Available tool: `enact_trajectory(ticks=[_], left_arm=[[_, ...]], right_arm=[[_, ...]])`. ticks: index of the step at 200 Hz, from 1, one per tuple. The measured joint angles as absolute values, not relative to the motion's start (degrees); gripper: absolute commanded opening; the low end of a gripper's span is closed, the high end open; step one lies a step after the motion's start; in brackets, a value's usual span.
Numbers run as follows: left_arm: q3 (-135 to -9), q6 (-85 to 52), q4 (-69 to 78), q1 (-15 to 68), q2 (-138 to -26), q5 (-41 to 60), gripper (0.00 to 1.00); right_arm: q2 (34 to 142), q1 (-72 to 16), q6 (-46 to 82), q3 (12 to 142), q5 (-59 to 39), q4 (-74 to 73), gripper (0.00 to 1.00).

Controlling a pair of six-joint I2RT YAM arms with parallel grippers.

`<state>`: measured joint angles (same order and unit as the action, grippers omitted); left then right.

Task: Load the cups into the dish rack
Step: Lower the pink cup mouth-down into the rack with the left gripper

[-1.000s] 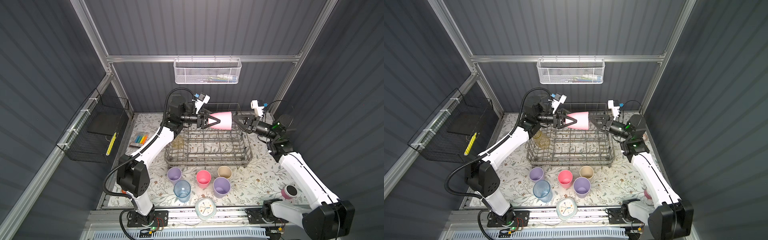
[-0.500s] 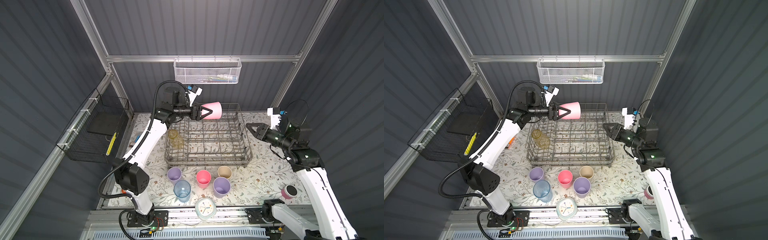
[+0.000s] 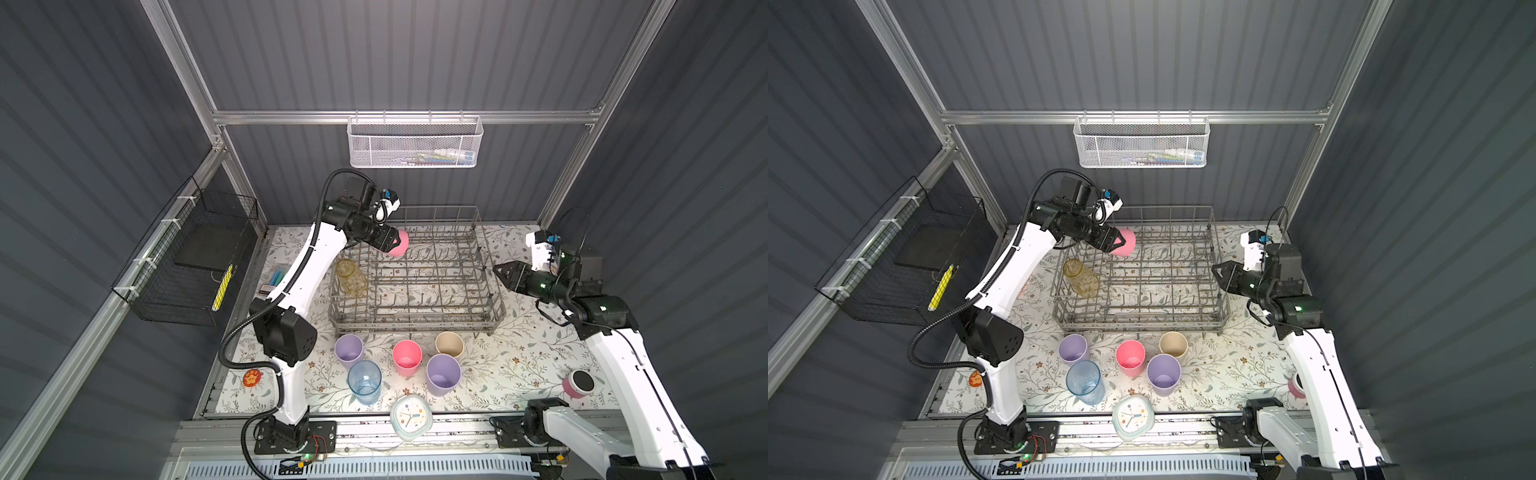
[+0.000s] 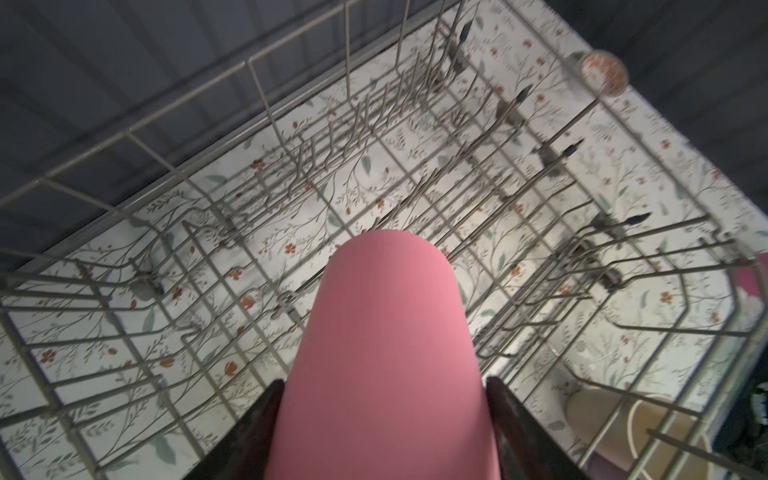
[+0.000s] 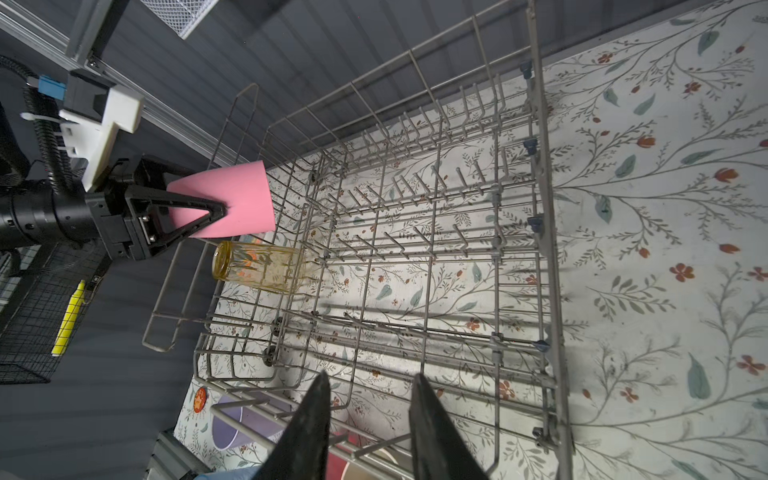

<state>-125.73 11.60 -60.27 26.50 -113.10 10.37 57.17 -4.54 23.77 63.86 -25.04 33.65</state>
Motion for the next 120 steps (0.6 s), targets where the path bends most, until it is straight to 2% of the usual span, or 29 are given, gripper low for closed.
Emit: enact_trajectory(ticks=[49, 120], left_arm=[[-126.8, 13.4, -64.0, 27.5, -113.6, 4.0, 0.56], [-127.5, 14.8, -65.6, 28.6, -117.9, 0.4, 0.56]], right_arm=[[57.9, -4.5, 23.3, 63.0, -25.0, 34.0, 0.34], [59.2, -4.5, 23.3, 62.1, -25.1, 33.9, 0.34]])
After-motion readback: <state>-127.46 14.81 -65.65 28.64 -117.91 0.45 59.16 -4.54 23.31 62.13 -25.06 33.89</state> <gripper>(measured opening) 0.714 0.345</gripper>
